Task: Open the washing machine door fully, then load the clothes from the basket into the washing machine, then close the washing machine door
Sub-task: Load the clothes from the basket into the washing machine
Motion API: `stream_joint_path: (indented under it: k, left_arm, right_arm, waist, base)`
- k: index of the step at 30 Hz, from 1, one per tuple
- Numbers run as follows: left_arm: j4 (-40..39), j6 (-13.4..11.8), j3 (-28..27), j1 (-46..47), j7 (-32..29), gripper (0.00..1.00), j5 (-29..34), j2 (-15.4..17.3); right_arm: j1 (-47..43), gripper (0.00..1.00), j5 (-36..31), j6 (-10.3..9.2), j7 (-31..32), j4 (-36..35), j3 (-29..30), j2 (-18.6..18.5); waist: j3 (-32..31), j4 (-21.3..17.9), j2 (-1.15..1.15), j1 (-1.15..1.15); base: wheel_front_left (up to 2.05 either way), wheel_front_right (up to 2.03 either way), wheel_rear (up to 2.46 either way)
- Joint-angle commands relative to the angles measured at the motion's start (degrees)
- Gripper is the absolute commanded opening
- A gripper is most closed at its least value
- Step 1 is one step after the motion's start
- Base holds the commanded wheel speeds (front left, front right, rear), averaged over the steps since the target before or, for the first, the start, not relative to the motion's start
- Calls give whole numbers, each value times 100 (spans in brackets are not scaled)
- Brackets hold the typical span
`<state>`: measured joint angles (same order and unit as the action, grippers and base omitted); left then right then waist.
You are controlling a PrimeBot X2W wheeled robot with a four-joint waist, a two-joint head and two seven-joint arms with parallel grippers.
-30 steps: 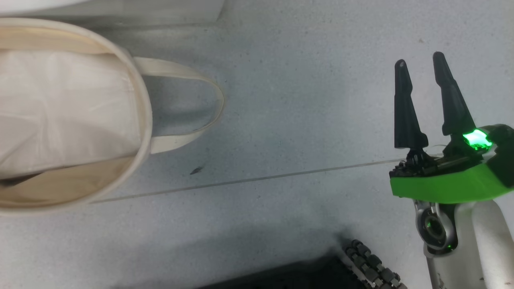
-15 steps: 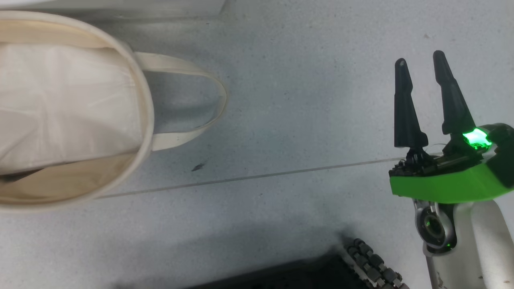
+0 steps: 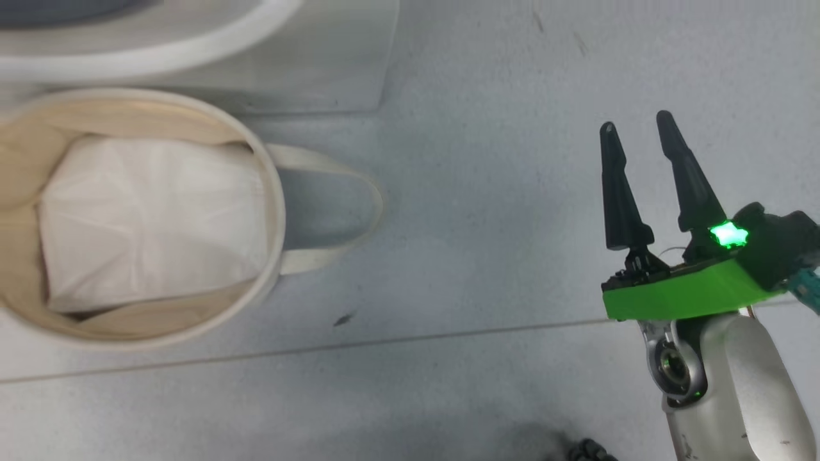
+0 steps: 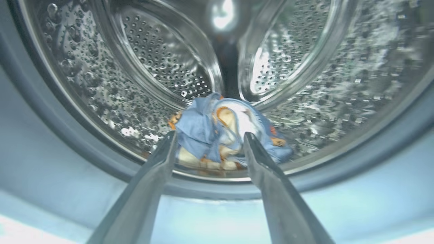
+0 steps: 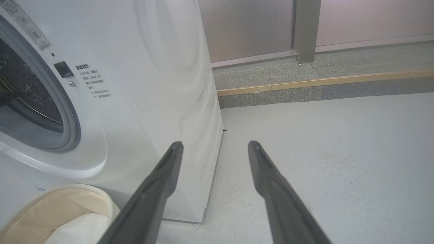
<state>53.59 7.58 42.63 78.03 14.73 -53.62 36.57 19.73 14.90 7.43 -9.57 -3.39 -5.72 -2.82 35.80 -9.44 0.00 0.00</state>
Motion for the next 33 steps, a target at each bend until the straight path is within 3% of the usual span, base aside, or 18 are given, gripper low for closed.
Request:
stream_joint_path:
  k: [1,15,24,33]
  left_arm:
    - [-188,-9,-184,-76,27,100,-20,268]
    - [-893,-30,-1130,-2527,27,100,434,-354]
    - [-1354,-654,-1989,-3860,27,100,815,-685]
    - [-1934,-950,-2364,-5120,27,100,872,-933]
  right_arm:
    - [-70,100,-7,6,23,-105,-96,-6]
    - [-740,100,153,6,82,497,182,-6]
    - [-1067,100,119,6,227,567,340,-6]
    - [-1403,100,143,6,365,575,413,-6]
  waist:
    - [-488,140,0,0]
    - [-2172,617,0,0]
    - [-2822,776,0,0]
    - [-3329,860,0,0]
  base:
    - [0,0,0]
    - [0,0,0]
    - [0,0,0]
    - [0,0,0]
